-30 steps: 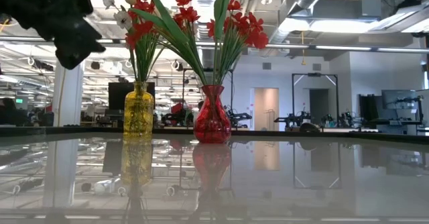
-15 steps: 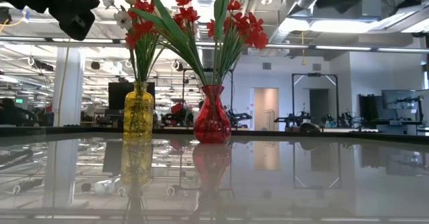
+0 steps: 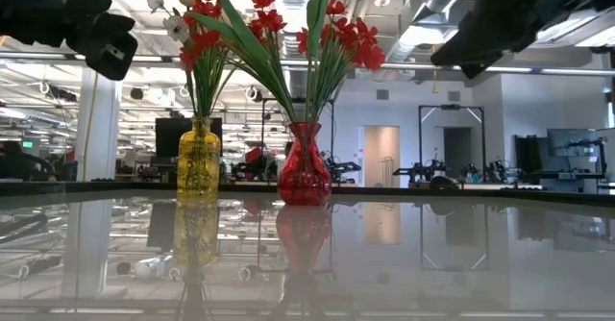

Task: Sort flowers into vase by color
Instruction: Return to Home Position

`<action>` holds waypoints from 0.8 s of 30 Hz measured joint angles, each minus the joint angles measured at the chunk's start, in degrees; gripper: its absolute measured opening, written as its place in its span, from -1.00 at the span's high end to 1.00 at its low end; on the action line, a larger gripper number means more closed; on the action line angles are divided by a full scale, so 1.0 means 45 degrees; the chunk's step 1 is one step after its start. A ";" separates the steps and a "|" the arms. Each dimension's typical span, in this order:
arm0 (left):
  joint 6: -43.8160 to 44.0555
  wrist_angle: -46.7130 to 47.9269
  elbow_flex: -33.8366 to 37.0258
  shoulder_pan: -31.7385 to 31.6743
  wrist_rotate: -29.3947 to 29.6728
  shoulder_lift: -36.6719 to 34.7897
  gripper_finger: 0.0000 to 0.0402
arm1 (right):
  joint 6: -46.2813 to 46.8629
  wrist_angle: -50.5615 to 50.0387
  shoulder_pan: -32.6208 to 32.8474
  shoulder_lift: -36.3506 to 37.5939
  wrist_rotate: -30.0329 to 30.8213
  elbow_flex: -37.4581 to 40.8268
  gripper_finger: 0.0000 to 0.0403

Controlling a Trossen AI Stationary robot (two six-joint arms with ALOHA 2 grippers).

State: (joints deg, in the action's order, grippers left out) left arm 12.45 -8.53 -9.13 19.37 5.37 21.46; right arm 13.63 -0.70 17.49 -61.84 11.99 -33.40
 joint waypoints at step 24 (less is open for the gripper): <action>-0.1269 0.2517 0.0031 -0.1857 0.0553 -0.4333 0.44 | -0.1642 0.0186 -0.5181 0.5068 -0.2952 0.2382 0.92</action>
State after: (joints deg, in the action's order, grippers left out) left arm 6.74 2.79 -8.99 11.01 7.86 1.96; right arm 6.24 0.13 -5.82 -39.04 -1.30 -22.68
